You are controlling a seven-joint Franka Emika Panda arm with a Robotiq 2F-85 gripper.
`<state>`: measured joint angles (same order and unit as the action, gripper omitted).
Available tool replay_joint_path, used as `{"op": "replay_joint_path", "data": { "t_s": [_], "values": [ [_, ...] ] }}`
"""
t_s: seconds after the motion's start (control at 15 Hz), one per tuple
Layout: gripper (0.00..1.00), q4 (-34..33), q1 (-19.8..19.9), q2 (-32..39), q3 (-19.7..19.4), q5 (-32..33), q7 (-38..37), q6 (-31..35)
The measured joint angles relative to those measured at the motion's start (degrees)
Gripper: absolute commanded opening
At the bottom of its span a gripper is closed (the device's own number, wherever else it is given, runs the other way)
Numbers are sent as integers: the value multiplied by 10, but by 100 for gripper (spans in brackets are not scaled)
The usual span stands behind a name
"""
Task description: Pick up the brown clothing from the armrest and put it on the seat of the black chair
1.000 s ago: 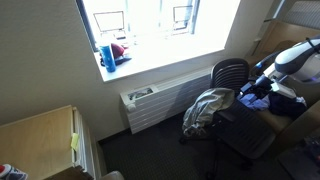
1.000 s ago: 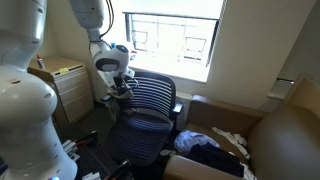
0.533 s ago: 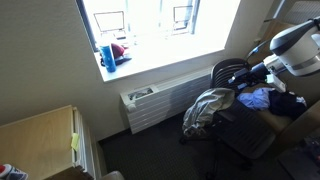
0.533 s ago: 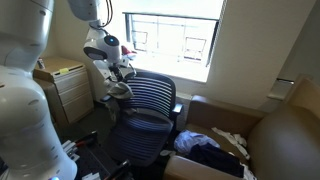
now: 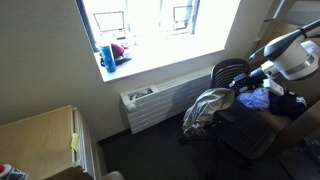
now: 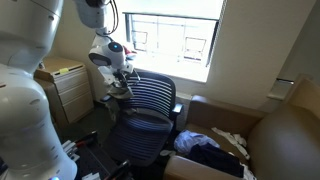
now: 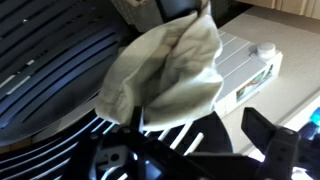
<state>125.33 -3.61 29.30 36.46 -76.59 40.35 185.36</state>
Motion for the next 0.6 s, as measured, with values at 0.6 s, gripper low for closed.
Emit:
{"op": "replay_joint_path", "data": {
  "t_s": [0.6],
  "values": [
    [100, -19, -34, 80, -47, 12, -5, 37]
  ]
}}
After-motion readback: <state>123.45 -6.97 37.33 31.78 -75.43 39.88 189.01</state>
